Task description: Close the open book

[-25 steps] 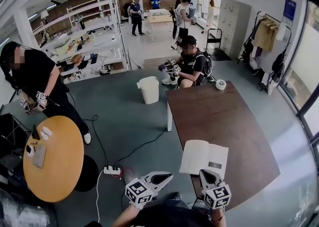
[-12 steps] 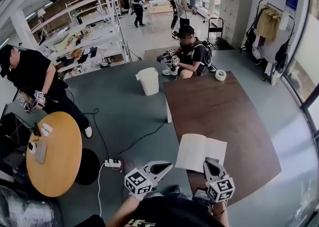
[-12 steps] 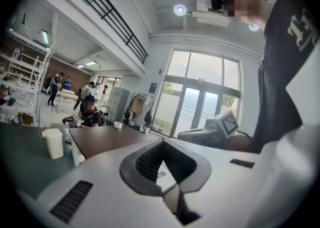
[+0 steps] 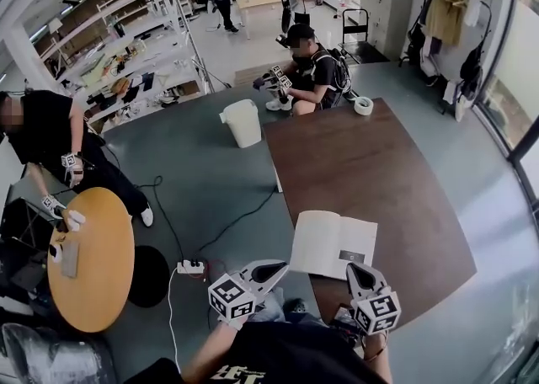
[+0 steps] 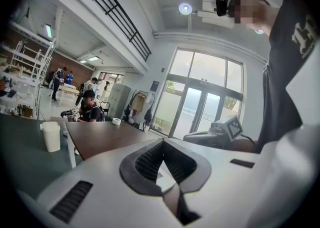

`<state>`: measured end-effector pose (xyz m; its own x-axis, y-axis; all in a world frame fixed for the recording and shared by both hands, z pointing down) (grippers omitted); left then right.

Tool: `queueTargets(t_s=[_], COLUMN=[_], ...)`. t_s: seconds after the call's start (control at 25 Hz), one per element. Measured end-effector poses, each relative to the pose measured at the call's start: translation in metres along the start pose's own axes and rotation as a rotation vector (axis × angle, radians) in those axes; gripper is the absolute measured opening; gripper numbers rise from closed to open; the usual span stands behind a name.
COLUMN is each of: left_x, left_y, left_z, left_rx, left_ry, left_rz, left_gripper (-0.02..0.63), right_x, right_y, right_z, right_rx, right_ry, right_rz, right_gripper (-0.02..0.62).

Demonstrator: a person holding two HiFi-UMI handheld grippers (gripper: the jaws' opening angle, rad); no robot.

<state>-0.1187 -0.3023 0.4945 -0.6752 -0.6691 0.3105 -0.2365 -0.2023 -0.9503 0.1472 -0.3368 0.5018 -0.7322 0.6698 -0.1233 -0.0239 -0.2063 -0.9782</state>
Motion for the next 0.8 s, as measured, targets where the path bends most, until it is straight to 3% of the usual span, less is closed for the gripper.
queueTargets(t_s=[0.16,0.4,0.56,0.8], left_x=[0.001,0.015,0.028,0.060], left_y=[-0.012,-0.033,-0.040,-0.063], left_z=[0.009,0.026,0.034,0.036], left_rx=[0.006,-0.010,-0.015,0.006], left_ry=[-0.004,-0.038,-0.061,0.041], left_rz=[-0.040,-0.183,-0.227,-0.281], left_gripper=[0.006,0.006,0.006,0.019], right_x=[-0.008,-0.014,-0.015,-0.012], right_y=[-0.005,-0.005,0.001,-0.005], right_z=[-0.009,-0.014,-0.011,-0.014], right_rx=[0.010,-0.003,0.000,0.040], right_ry=[-0.001,0.038,0.044,0.027], right_rz=[-0.005,0.008,-0.020,-0.017], right_gripper=[-0.012,-0.012,-0.012,-0.012])
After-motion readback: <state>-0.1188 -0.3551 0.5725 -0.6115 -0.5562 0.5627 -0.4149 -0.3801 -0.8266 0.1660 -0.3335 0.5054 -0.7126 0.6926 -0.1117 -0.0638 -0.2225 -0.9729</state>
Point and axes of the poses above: the fingertips, and each gripper's own axes: z forward along the fingers, x to its left, y out of its top, the point moved 8 cm from there along -z, backward along the fingers, and after that the axes turned 11 degrees about -x, right-handed, at the moved point
